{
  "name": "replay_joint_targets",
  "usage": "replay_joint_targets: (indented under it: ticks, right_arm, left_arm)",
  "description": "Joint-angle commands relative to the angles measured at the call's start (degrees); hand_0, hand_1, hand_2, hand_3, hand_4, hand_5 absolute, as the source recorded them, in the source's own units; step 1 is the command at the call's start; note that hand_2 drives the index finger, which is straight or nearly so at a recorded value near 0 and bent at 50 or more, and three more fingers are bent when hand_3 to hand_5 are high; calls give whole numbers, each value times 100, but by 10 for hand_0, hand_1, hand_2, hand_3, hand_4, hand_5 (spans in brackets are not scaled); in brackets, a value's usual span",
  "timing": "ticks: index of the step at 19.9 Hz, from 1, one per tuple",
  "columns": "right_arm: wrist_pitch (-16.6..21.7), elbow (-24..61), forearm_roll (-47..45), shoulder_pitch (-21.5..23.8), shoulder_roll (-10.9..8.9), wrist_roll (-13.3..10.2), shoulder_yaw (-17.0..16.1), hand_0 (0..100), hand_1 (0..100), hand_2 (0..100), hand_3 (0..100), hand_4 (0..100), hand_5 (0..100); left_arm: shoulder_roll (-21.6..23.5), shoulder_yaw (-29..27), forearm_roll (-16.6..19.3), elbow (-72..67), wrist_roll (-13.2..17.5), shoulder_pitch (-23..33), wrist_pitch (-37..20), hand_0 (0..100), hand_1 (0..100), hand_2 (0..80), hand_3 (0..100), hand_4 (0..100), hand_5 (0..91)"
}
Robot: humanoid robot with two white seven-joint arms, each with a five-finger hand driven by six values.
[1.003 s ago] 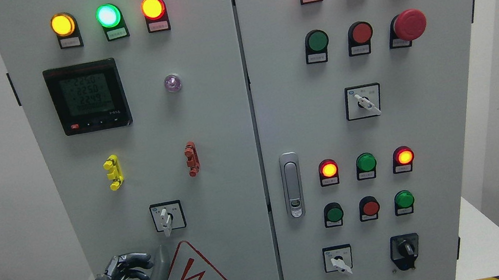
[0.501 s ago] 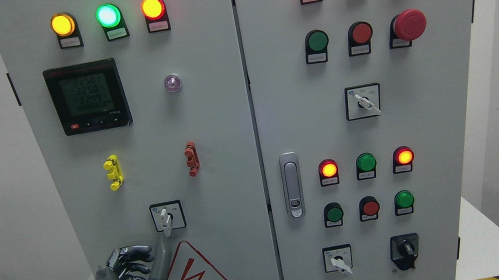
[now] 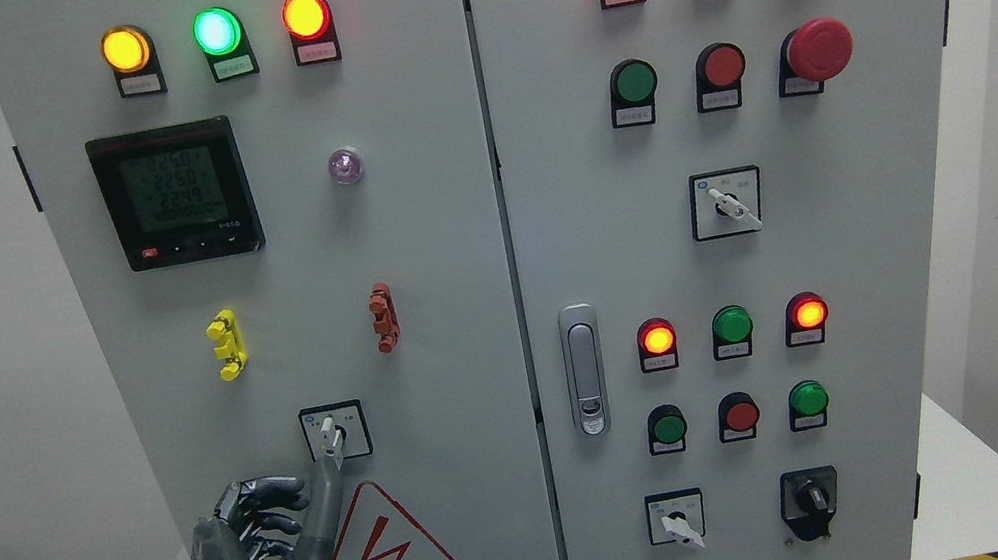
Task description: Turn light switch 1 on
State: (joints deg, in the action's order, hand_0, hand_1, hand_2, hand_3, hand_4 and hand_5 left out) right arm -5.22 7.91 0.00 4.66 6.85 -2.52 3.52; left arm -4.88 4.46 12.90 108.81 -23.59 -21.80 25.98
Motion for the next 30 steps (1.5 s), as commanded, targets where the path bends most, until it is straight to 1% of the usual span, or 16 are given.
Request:
replay_joint_targets:
  ticks: [1, 4, 11, 16, 19, 21, 30]
  right_arm:
    - [4, 0, -106, 0, 0, -3, 0, 120, 389, 0, 0, 0, 0]
    - [4, 0, -106, 0, 0, -3, 0, 120, 389, 0, 0, 0, 0]
    - [4, 0, -106, 0, 0, -3, 0, 120, 389, 0, 0, 0, 0]
    - [4, 0, -106, 0, 0, -3, 0, 120, 389, 0, 0, 0, 0]
    - [4, 0, -106, 0, 0, -3, 0, 120, 389, 0, 0, 0, 0]
    - [4, 0, -97, 0, 0, -3, 0, 120, 389, 0, 0, 0, 0]
    - [4, 0, -97, 0, 0, -3, 0, 120, 389, 0, 0, 0, 0]
  left_arm:
    - [-57, 178, 28, -18, -67, -79, 56, 112, 581, 573, 710, 772, 764]
    - [-66, 178, 28, -18, -94, -106, 188, 123, 589, 571, 709, 772, 764]
    - [-83, 178, 11, -27, -146, -114, 267, 142, 588, 566, 709, 772, 764]
    - [-92, 178, 2, -27, -146, -158, 425, 147, 584, 563, 710, 772, 764]
    - [-92, 178, 2, -27, -146, -202, 461, 150, 579, 563, 709, 772, 765]
    - [-101, 178, 2, -27, -216, -246, 487, 152, 575, 561, 708, 772, 766]
    - [-110, 196, -7, -88, -234, -334, 610, 163, 567, 556, 708, 771, 775]
